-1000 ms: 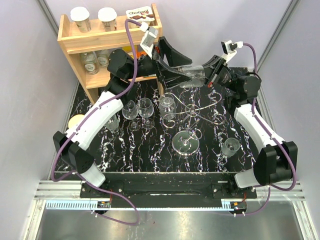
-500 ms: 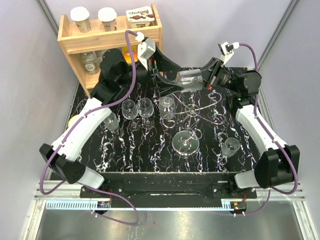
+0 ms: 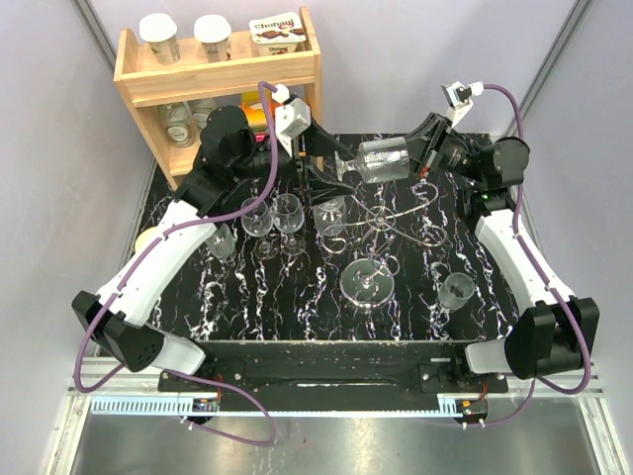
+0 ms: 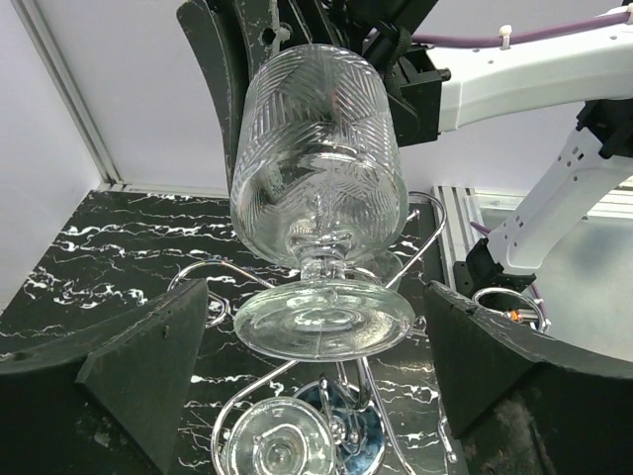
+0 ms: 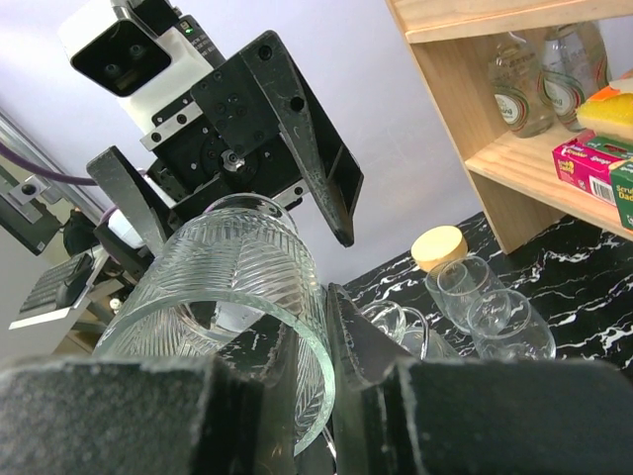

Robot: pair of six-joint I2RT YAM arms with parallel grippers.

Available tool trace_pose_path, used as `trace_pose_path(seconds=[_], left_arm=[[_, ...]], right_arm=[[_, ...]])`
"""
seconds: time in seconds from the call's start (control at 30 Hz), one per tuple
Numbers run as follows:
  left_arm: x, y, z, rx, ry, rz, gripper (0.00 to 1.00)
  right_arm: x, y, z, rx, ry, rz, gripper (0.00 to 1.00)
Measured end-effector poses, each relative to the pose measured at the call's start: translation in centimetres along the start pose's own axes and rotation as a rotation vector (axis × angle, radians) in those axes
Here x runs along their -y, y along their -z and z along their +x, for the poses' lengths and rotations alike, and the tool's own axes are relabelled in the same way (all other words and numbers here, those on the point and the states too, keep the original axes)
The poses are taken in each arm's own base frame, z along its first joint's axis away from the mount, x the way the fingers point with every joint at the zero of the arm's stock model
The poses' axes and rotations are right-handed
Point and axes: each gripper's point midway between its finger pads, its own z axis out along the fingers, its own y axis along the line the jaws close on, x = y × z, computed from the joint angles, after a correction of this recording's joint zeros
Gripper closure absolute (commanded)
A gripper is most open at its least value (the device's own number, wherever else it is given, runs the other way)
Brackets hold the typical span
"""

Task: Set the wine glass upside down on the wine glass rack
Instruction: Turn the wine glass upside down at the wine rack.

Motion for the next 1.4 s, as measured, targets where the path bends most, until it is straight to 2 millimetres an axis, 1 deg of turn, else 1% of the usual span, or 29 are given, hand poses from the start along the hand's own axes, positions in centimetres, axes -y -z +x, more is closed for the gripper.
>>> trace_pose_path(seconds=[0.07,0.1,0.17,0.23,0.3,0.4,0.43,0.47,0.5,0.57,0.67,0.77,0.93,1.07,1.13,1.23,1.3,1.4], left_arm=[[0.0,0.0,0.0,-0.001,-0.002,0.001,0.21],[0.0,0.0,0.0,-0.001,-0.003,0.003,0.28],[0.1,0.0,0.0,-0.001,0.002,0.010,0.36],[0.2,-0.1,0.1,-0.001,0.005,0.020,0.42],[0.3,-0.1,0.1,-0.001,0.009,0.024,0.53],[0.3,-0.2,0.2,-0.002,0.012,0.029,0.74],[0.3,-0.2,0.3,-0.003,0.013,0.032,0.83],[0.3,-0.2,0.3,-0.003,0.014,0.033,0.96],[0.3,-0.2,0.4,-0.005,0.015,0.036,1.00],[0.3,-0.3,0.6,-0.007,0.019,0.037,1.00],[0.3,-0.3,1.1,-0.016,0.028,0.041,1.00],[0.3,-0.4,1.8,-0.025,0.043,0.046,1.00],[0.3,-0.4,2.4,-0.035,0.060,0.048,1.00],[0.1,-0.5,2.4,-0.036,0.062,0.046,1.00],[0.1,-0.5,2.5,-0.038,0.064,0.046,1.00],[-0.1,-0.7,2.9,-0.045,0.076,0.045,1.00],[-0.3,-0.7,3.2,-0.051,0.085,0.045,1.00],[-0.3,-0.8,3.4,-0.057,0.094,0.046,1.00]], right_arm=[[0.1,0.0,0.1,-0.005,-0.003,0.003,0.97],[0.1,0.0,0.2,-0.007,-0.002,0.003,0.97],[0.0,0.1,0.3,-0.013,0.000,0.001,0.97],[0.0,0.1,0.3,-0.014,0.007,0.001,0.97],[0.0,0.1,0.3,-0.015,0.010,0.003,0.97],[0.0,0.2,0.3,-0.018,0.008,0.007,0.96],[0.1,0.2,0.4,-0.019,0.008,0.010,0.95],[0.1,0.3,0.4,-0.021,0.009,0.012,0.92],[0.2,0.3,0.5,-0.023,0.011,0.016,0.87],[0.3,0.4,0.6,-0.029,0.014,0.025,0.82],[0.5,0.7,1.0,-0.047,0.024,0.044,0.71],[0.8,1.1,1.8,-0.083,0.043,0.057,0.63],[1.9,1.8,3.1,-0.139,0.067,0.081,0.57],[2.9,2.3,4.1,-0.171,0.080,0.105,0.55],[3.3,2.4,4.5,-0.185,0.087,0.116,0.50],[3.8,2.7,4.9,-0.202,0.103,0.131,0.46],[4.0,2.9,5.0,-0.212,0.117,0.140,0.42],[4.3,3.1,5.1,-0.224,0.139,0.153,0.40]])
